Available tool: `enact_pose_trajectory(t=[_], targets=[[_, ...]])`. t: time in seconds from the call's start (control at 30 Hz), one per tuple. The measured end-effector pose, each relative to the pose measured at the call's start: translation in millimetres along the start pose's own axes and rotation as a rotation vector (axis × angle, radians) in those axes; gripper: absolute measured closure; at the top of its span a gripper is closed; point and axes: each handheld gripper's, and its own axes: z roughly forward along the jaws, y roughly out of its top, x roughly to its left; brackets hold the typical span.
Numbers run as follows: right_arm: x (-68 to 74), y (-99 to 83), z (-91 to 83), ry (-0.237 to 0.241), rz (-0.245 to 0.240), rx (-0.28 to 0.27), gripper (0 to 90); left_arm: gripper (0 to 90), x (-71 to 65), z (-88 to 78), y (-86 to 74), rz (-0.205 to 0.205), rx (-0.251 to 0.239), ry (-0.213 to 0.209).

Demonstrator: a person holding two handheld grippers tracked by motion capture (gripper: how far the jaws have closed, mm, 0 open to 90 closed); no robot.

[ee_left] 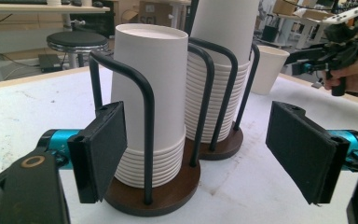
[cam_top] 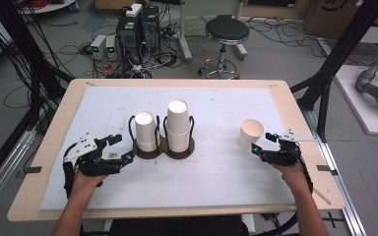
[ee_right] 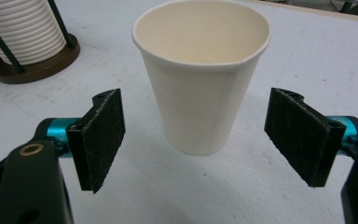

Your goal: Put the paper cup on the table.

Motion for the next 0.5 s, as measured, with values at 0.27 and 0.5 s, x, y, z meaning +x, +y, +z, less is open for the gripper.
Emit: enact_pose_trajectory(t=[0.27, 0.5], targets=[[11.6, 1.5, -20.3, 0.021, -0.005, -0.048, 20.7, 20.4, 0.5, 0.6, 0.0, -0.011, -0.001, 0.004], [30.9, 12.9, -32.5, 0.036, -0.067, -0.117, 20.7, 20.4, -0.3, 4.2, 1.4, -0.009, 0.001, -0.003]])
